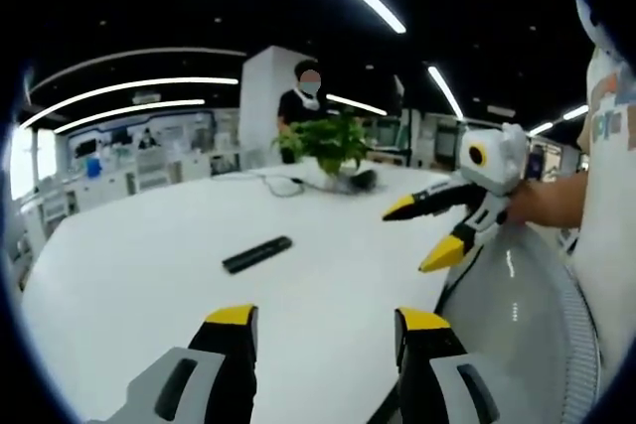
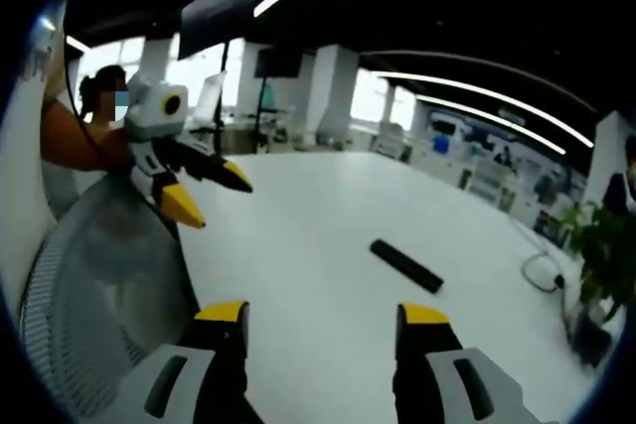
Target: Press the specified remote control buttons in sequence, fully releasing each button before pressing the next.
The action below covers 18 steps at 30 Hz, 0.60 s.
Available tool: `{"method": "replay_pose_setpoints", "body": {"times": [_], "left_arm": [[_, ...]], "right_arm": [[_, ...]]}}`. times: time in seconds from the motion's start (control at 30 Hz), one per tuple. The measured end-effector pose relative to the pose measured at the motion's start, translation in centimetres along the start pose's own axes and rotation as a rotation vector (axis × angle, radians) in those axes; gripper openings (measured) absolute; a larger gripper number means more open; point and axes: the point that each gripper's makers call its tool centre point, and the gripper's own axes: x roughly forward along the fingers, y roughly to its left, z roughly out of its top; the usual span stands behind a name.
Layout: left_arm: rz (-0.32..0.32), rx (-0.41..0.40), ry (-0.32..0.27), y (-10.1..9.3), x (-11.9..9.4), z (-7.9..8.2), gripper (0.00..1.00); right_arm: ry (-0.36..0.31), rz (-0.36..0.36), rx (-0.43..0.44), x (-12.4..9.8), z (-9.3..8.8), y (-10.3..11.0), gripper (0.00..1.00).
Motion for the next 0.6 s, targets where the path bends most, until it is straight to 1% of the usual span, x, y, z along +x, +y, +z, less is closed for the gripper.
{"method": "replay_pose_setpoints", "body": {"times": [0.6], "left_arm": [[0.016,0.006,-0.013,0.25,-0.12,0.24,0.56]], "right_arm": [[0.008,0.008,-0.009,0.04,-0.15,0.17,0.57]]}}
